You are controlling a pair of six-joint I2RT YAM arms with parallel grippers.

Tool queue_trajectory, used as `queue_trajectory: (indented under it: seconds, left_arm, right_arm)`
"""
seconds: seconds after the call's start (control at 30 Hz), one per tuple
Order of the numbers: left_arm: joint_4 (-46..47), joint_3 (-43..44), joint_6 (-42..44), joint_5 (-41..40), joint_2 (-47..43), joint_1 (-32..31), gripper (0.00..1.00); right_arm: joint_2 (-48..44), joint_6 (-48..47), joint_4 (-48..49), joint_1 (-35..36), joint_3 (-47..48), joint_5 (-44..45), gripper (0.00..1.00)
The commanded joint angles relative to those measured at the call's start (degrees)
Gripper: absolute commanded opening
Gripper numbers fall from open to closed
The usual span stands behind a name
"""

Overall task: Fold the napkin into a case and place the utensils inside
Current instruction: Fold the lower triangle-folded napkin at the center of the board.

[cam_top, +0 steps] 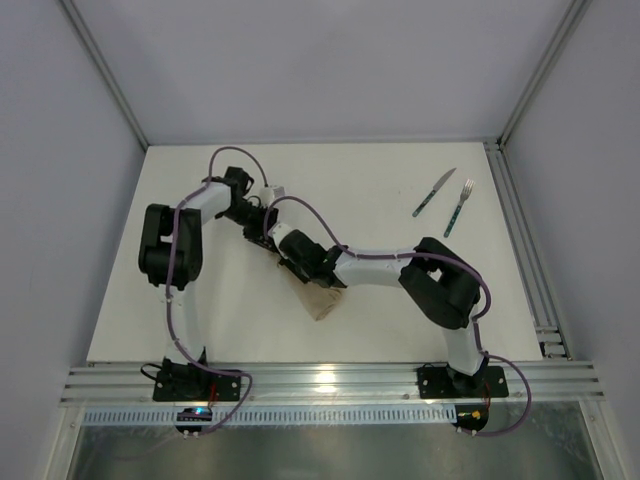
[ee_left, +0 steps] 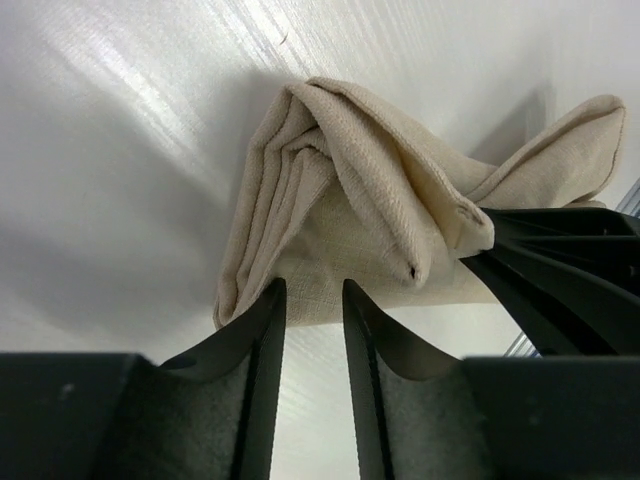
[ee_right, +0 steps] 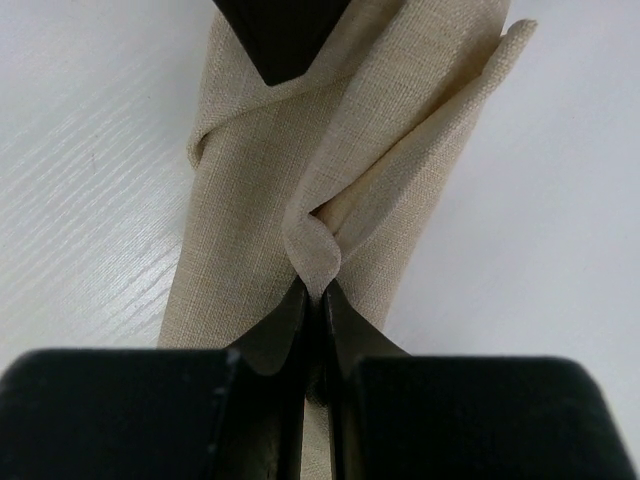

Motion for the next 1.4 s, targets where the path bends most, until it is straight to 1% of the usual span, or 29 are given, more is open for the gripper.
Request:
queue_trajectory:
  seconds: [0.0,0.1,0.17,0.2,0.23,0.43,0.47,0.53,0.7,0.77,0.87,0.9,0.97,1.03,1.07,1.13,1.17,1.23,1.3,1.37]
  left_arm:
    - [-2.7,1.9,0.3,3.3,-4.5,2.0,0.33]
    - [-2.5,1.7,0.2,4.0,-6.3,2.2,0.41]
    - [-2.3,2.2,-0.1,4.6,-7.6,2.1,0.44]
    - [-2.2,2.6,-0.4,4.6,-7.9,2.0,0.47]
    - [-2.0,2.8,-0.6,4.1,-8.5,1.9,0.52]
    - [4.6,3.9,-6.7,0.7,-8.9,-0.5,0.56]
    - [5.5,3.9,-7.2,-1.8,-8.6,-1.9,0.56]
    - [7.2,4.0,-7.7,-4.0,-8.0,-4.1,0.57]
    - [9.6,4.8,-9.3,-10.5,-5.7,-5.6,0.57]
    - [10.7,4.5,-9.5,-11.7,-5.5,-6.2,0.57]
    - [10.5,4.0,-8.7,-13.2,-5.1,-7.2,0.49]
    - [10.3,3.9,-8.5,-13.3,-5.1,-7.5,0.45]
    - [9.3,3.8,-8.2,-13.2,-4.9,-7.6,0.42]
    - [8.2,3.6,-7.4,-13.4,-4.7,-7.6,0.34]
    - [8.0,2.9,-7.2,-13.5,-4.7,-7.6,0.28]
    - [8.1,2.2,-6.8,-13.5,-4.9,-7.6,0.2]
    - [8.0,2.0,-6.8,-13.5,-5.0,-7.6,0.14]
    - [7.8,1.1,-6.5,-13.5,-5.0,-7.5,0.07]
    - [7.7,-0.1,-5.9,-13.4,-5.3,-7.5,0.02]
    - [7.6,-1.0,-5.3,-13.4,-5.7,-7.4,0.0]
  right_arm:
    - [3.3,-0.4,-2.8,0.0,-1.5,1.0,0.04]
    - [3.2,-0.9,-2.0,0.0,-1.7,1.3,0.04]
    - [2.9,-1.8,-1.1,-0.1,-2.0,1.4,0.04]
    - [2.8,-2.1,-0.7,-0.1,-2.2,1.3,0.04]
    - [2.8,-2.2,-0.3,-0.1,-2.4,1.0,0.04]
    - [3.3,-2.6,0.0,0.0,-2.5,0.2,0.04]
    - [3.4,-2.6,0.0,0.0,-2.5,-0.1,0.04]
    - [3.6,-2.3,-0.2,-0.1,-2.5,0.1,0.04]
    - [3.9,-2.2,-0.5,-0.1,-2.0,0.2,0.04]
    - [3.9,-2.3,-0.6,-0.1,-2.0,0.2,0.04]
    - [3.8,-2.7,-0.8,-0.1,-1.9,0.5,0.04]
    - [3.8,-2.8,-0.8,-0.1,-1.9,0.9,0.04]
    - [3.7,-2.9,-0.8,0.0,-1.9,1.1,0.04]
    - [3.6,-3.1,-0.5,-0.1,-1.8,1.6,0.04]
    - [3.5,-3.0,-0.4,-0.1,-1.9,1.7,0.04]
    - [3.7,-3.0,-0.2,-0.2,-1.8,1.4,0.04]
    - [3.6,-3.0,-0.2,-0.1,-1.7,1.3,0.04]
    - [3.5,-3.0,-0.3,0.0,-1.7,1.6,0.04]
    - [3.4,-2.9,-0.3,-0.1,-1.7,1.7,0.04]
    - [3.1,-2.8,-0.3,-0.2,-1.7,1.9,0.06]
